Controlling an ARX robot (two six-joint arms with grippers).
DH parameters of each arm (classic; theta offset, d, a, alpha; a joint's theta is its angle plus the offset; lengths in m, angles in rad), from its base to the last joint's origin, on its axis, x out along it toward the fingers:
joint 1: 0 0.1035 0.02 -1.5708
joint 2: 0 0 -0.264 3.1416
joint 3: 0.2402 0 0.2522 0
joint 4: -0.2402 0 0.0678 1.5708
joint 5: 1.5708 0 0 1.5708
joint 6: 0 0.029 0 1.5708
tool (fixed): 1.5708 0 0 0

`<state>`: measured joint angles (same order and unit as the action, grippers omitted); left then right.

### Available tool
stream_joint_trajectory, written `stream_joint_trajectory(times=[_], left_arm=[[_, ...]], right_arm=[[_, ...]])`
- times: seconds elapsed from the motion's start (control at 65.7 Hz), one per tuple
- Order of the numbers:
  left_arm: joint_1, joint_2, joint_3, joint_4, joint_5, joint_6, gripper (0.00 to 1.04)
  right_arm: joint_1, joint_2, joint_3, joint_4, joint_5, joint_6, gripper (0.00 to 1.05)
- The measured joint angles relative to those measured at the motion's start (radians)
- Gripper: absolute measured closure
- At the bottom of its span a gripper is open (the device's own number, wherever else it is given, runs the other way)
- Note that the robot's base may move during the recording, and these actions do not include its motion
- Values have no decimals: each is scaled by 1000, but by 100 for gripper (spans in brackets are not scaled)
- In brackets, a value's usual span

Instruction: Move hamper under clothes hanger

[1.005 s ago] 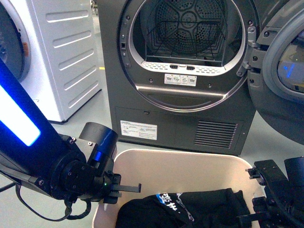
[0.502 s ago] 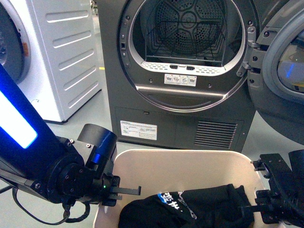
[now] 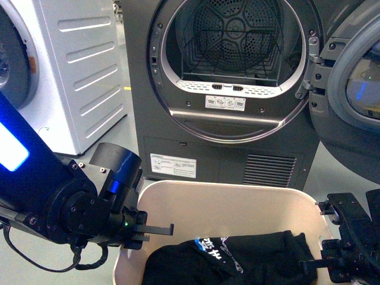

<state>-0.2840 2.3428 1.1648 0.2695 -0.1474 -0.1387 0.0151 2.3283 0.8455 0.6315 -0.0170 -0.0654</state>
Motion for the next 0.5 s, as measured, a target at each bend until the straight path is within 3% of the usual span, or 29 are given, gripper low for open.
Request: stream_joint_trajectory(times=[0.502], left_arm=[[3,-18,-2,6,-10,6,100]], right_arm=[[0,0,-10,19,-11,4,100]])
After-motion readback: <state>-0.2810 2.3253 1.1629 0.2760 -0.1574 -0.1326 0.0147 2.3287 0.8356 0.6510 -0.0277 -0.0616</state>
